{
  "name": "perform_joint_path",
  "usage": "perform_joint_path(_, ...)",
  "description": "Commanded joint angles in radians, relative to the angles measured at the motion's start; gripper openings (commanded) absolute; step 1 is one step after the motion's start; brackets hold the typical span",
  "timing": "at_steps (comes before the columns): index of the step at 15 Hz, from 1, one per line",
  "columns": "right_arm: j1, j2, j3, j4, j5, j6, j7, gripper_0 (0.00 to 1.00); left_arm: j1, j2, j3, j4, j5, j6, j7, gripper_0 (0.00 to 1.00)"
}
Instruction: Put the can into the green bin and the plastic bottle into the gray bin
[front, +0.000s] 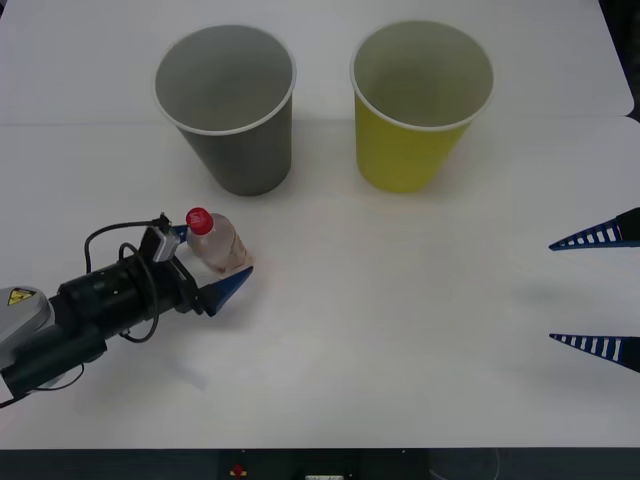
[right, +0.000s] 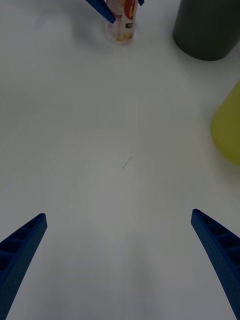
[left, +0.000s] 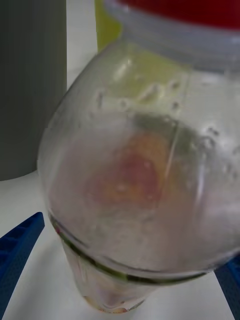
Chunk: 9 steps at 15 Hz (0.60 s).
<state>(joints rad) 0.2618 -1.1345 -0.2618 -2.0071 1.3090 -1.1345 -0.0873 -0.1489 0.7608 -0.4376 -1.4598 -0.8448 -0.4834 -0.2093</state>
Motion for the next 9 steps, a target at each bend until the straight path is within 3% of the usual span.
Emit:
perform_joint_path(1, 0.0, 0.0, 0.0, 0.0, 0.0, 0.0, 0.0, 1.0, -0.003, -0.005, 0.0, 0.001, 0.0, 0.0, 0.001, 1.0)
perform_joint_path(3, 0.0, 0.0, 0.0, 0.0, 0.0, 0.0, 0.0, 1.0, -0.003, -0.003, 0.0, -0.001, 0.0, 0.0, -0.001, 1.0)
perform_joint_path(4, 0.0, 0.0, 0.0, 0.0, 0.0, 0.0, 0.0, 1.0, -0.003, -0.005, -0.001, -0.001, 0.0, 0.0, -0.001, 0.93)
perform_joint_path(5, 0.0, 0.0, 0.0, 0.0, 0.0, 0.0, 0.0, 1.0, -0.004, -0.008, -0.001, -0.001, 0.0, -0.003, -0.002, 0.39)
perform_joint_path(6, 0.0, 0.0, 0.0, 0.0, 0.0, 0.0, 0.0, 1.0, -0.003, -0.012, 0.0, -0.001, -0.002, -0.003, -0.004, 0.0)
perform_joint_path(9, 0.0, 0.0, 0.0, 0.0, 0.0, 0.0, 0.0, 1.0, -0.003, -0.017, -0.001, -0.001, -0.002, -0.011, -0.009, 0.0)
